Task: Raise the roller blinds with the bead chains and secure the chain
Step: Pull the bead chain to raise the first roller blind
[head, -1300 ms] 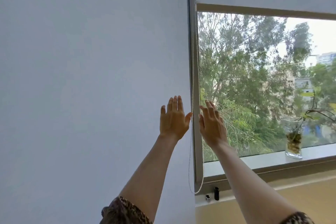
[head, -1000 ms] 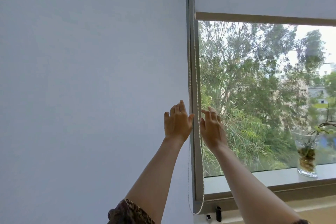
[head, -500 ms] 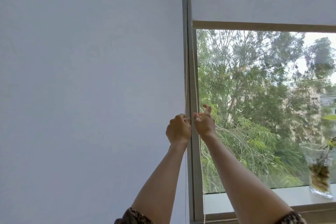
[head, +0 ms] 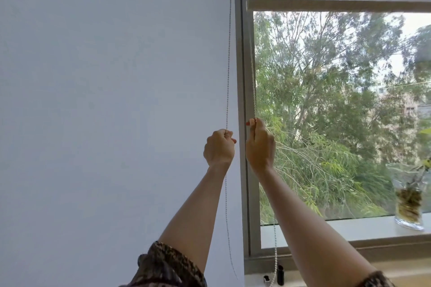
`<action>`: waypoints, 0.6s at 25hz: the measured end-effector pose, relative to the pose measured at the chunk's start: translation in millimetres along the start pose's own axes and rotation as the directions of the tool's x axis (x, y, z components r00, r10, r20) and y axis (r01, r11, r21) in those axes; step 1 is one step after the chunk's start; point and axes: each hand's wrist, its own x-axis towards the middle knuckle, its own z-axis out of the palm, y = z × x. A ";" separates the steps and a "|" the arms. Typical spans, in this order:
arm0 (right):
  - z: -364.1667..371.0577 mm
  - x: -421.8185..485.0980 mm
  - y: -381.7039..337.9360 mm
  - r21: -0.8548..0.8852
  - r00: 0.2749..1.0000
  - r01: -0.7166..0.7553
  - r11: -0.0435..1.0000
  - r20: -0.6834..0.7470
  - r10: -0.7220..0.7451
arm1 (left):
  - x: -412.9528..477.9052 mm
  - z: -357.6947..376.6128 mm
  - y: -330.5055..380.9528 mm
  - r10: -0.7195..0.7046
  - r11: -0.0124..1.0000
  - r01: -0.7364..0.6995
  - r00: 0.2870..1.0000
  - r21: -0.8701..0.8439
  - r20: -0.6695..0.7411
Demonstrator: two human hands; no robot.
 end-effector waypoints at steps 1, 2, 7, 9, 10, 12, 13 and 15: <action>-0.2 -2.7 -5.3 0.021 1.000 -0.005 1.000 -0.006 0.005 | -0.1 -1.1 -0.8 -0.011 1.000 0.011 1.000 -0.007 -0.003; -0.2 -4.9 -10.0 0.035 1.000 -0.007 0.999 -0.012 0.008 | -0.4 -1.7 -0.9 -0.018 1.000 0.018 1.000 -0.013 -0.006; -4.1 -13.8 -21.1 0.040 0.999 -0.015 0.999 -0.034 0.016 | -8.4 -5.5 0.7 0.000 1.000 0.000 1.000 -0.017 0.000; -6.3 -14.2 -21.7 0.040 0.999 -0.013 0.999 -0.029 0.015 | -9.9 -9.4 -0.5 0.013 0.999 -0.013 1.000 -0.031 0.002; -7.6 -13.5 -21.2 0.040 0.999 -0.014 0.999 -0.028 0.015 | -11.1 -11.3 -1.6 0.022 0.999 -0.022 1.000 -0.034 0.004; -9.3 -12.6 -20.0 0.043 1.000 -0.012 0.999 -0.025 0.013 | -15.1 -14.7 -5.9 0.056 0.998 -0.056 0.998 -0.010 0.001; -9.6 -12.0 -20.2 0.053 1.000 -0.013 0.999 -0.021 0.014 | -16.6 -16.7 -8.7 0.068 0.998 -0.068 0.998 0.008 -0.005; -10.3 -10.7 -22.1 0.097 0.999 -0.045 0.994 -0.010 0.046 | -17.3 -20.1 -14.6 0.051 0.999 -0.051 0.999 0.016 0.004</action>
